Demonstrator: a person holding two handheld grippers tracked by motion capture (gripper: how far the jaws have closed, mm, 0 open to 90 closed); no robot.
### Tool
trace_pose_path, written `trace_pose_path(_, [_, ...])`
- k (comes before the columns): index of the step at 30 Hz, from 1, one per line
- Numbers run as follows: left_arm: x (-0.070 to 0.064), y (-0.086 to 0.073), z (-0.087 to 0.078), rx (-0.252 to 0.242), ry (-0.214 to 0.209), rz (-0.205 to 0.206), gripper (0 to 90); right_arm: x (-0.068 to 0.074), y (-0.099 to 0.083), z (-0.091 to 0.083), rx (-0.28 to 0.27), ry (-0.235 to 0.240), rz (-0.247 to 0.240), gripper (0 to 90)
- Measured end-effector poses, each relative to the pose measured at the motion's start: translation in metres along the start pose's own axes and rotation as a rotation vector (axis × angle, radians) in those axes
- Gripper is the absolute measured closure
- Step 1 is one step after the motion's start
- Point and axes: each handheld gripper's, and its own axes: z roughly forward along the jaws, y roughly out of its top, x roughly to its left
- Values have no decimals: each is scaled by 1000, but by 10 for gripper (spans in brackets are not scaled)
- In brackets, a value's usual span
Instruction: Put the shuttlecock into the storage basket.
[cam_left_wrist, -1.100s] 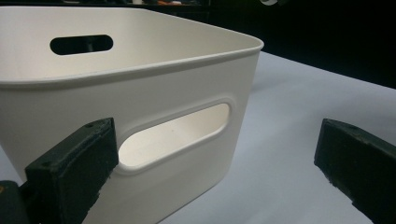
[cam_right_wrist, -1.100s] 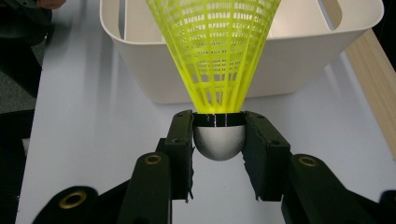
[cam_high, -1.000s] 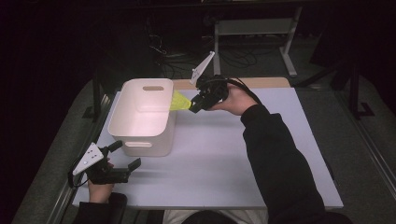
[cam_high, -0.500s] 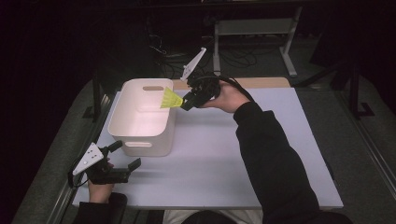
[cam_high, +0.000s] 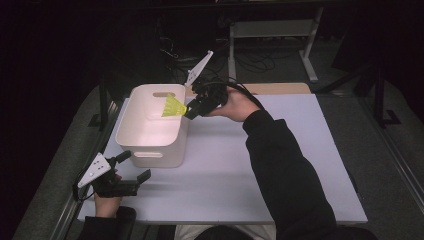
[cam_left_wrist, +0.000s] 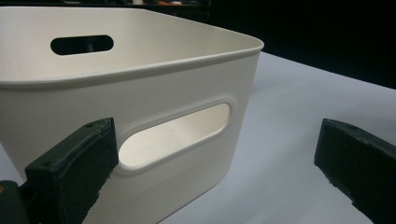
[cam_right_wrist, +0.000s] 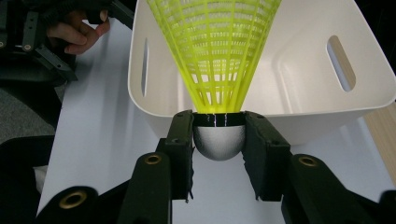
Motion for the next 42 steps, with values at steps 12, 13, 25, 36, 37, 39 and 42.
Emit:
trace_pose_path(12, [0,0,0,0,0,0,0,6,9,10,-20,25,-14,633])
trace_pose_path(13, [0,0,0,0,0,-1,0,6,10,11,-19,27,-14,633])
trace_pose_path(25, [0,0,0,0,0,1,0,14,20,29,-19,62,-32,633])
trace_pose_path(36, [0,0,0,1,-1,2,0,16,24,45,-19,93,-35,633])
trace_pose_path(37, [0,0,0,1,-1,2,0,16,24,48,-20,96,-32,633])
trace_pose_path(39, [0,0,0,1,-1,1,0,16,24,50,-19,102,-31,633])
trace_pose_path(42, [0,0,0,1,-2,2,0,16,24,55,-15,109,-33,633])
